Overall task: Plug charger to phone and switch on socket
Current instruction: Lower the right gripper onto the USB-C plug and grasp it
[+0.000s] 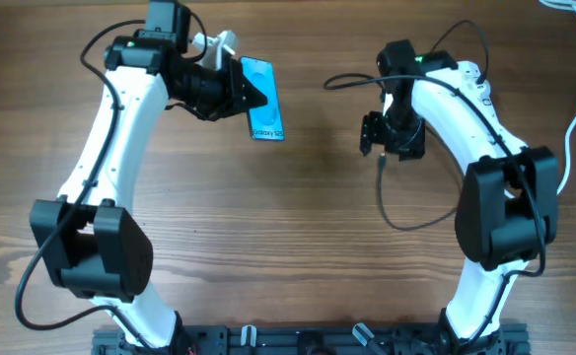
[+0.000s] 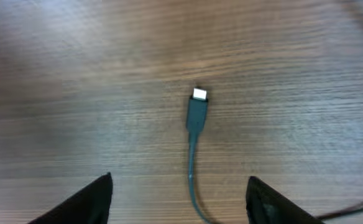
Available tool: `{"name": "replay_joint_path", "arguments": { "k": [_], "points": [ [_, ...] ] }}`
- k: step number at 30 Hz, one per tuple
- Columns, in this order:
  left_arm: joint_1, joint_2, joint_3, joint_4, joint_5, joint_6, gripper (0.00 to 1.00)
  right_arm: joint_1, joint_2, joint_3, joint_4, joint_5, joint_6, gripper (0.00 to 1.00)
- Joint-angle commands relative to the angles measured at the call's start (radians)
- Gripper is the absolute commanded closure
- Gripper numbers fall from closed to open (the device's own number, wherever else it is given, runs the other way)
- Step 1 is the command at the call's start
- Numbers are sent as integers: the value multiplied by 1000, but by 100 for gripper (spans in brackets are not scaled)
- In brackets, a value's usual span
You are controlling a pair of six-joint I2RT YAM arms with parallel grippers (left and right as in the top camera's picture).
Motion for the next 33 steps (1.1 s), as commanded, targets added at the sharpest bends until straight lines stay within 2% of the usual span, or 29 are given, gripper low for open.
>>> {"name": "replay_joint_path", "arguments": {
  "k": [1,5,10,11,14,27,33],
  "points": [
    [58,-2,10,2,42,0,96,7,8,-90,69,-5,20,45],
    [68,-2,10,-32,30,51,96,7,8,-149,138,-5,43,47],
    [68,-2,10,-39,20,52,96,7,8,-182,197,-5,49,47],
    [68,-2,10,-39,20,52,96,7,10,-182,206,-5,42,50],
    [68,-2,10,-39,20,52,96,7,16,-182,195,-5,43,56],
    [68,-2,10,-38,19,52,96,7,42,-185,187,-5,42,62],
    [68,-2,10,-38,19,52,96,7,42,-185,185,-5,40,71]
  ]
}}
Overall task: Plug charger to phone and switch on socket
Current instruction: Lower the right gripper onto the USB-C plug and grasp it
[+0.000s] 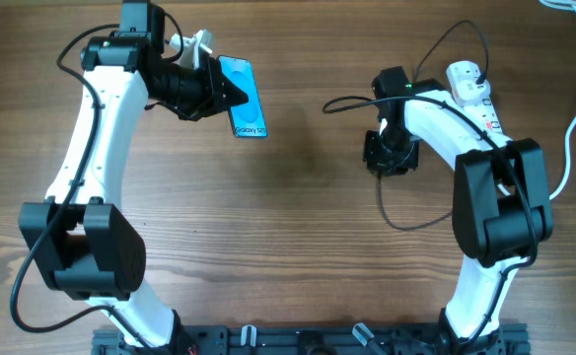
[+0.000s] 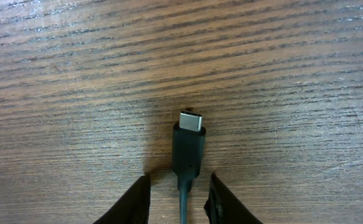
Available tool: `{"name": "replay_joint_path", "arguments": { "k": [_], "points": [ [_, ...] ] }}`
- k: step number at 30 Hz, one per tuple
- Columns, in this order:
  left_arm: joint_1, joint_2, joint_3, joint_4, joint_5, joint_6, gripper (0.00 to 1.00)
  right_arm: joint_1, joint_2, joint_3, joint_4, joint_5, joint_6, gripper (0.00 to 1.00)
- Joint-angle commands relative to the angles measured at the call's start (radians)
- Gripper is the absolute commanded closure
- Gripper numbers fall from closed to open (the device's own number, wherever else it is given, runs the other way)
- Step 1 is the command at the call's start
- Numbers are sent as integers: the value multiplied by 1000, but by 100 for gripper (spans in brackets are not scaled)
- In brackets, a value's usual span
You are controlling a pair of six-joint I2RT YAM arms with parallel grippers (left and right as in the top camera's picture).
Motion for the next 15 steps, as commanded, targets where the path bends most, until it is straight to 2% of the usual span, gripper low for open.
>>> {"name": "replay_joint_path", "arguments": {
  "k": [1,4,15],
  "points": [
    [-2,-2,10,0,23,24,96,4,21,-10,-6,-5,0,72],
    [-2,-2,10,0,23,24,96,4,21,-10,-10,-5,1,76],
    [-2,-2,10,0,23,24,96,4,21,-10,3,11,0,76]
  ]
}}
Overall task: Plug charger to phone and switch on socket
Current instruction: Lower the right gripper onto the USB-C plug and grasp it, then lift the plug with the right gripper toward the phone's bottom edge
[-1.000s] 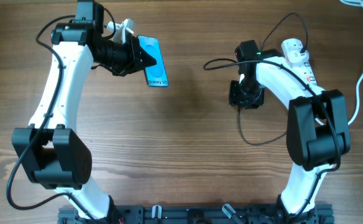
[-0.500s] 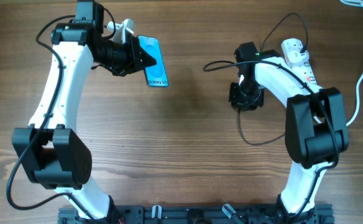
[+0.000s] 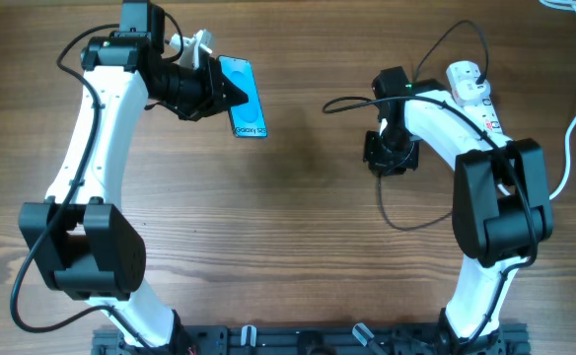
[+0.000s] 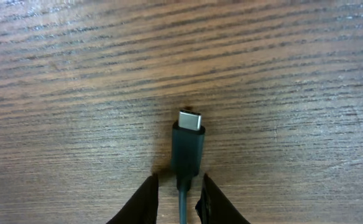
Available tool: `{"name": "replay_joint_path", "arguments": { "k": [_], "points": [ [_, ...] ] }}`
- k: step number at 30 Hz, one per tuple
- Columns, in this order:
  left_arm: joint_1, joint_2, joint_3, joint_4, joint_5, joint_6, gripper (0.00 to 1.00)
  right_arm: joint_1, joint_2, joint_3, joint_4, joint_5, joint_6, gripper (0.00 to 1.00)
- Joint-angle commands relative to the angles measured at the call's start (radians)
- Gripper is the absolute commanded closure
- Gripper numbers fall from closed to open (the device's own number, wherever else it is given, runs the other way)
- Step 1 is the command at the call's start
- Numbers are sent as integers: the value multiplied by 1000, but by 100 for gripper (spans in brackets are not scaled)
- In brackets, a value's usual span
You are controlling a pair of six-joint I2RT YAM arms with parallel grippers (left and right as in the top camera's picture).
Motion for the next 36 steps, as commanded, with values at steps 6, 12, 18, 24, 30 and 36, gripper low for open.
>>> {"name": "replay_joint_path", "arguments": {
  "k": [6,12,18,24,30,36],
  "points": [
    [-2,-2,10,0,23,24,96,4,21,-10,4,10,0,76],
    [-2,-2,10,0,23,24,96,4,21,-10,3,10,1,85],
    [-2,-2,10,0,23,24,96,4,21,-10,2,10,2,85],
    [-2,-2,10,1,23,24,96,4,21,-10,2,10,1,88],
    [-2,-2,10,5,23,24,96,4,21,-10,3,10,1,94],
    [-2,-2,10,11,23,24,96,4,21,-10,9,9,1,96]
  ]
}}
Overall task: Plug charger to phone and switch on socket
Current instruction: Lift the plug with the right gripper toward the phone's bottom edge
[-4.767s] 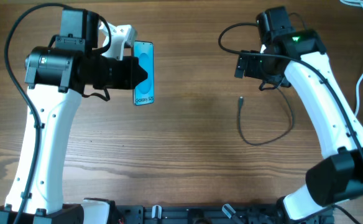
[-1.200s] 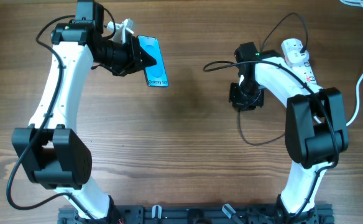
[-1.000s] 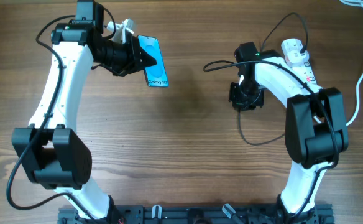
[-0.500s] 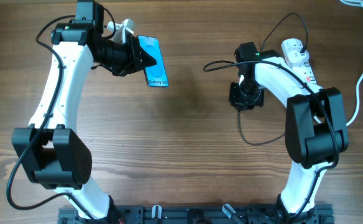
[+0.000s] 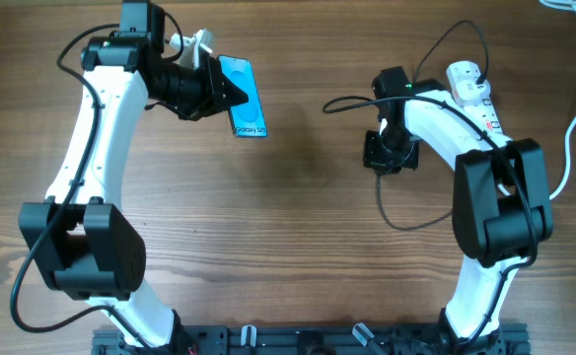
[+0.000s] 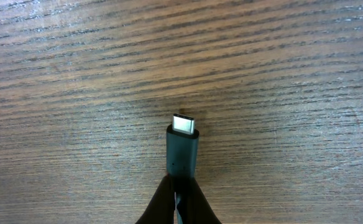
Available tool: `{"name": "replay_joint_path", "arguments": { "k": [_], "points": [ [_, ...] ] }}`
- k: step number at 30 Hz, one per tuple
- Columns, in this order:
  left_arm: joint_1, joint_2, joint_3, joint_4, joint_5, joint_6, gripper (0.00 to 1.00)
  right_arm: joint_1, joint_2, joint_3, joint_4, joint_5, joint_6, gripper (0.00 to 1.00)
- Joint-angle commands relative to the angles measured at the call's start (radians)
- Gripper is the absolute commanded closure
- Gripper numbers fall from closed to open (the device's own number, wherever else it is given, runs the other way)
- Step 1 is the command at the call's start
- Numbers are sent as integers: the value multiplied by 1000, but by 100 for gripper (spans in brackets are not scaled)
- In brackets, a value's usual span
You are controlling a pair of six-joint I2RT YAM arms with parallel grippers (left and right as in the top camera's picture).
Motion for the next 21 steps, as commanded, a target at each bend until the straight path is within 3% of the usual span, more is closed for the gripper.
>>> {"name": "replay_joint_path", "arguments": {
  "k": [1,12,21],
  "points": [
    [-2,-2,10,8,23,24,96,5,21,-10,9,5,-1,96],
    [-27,-2,10,71,33,24,96,4,-45,1,-4,-291,-174,96],
    [-24,-2,10,301,311,22,96,9,-315,0,-106,-373,-238,96]
  ]
}}
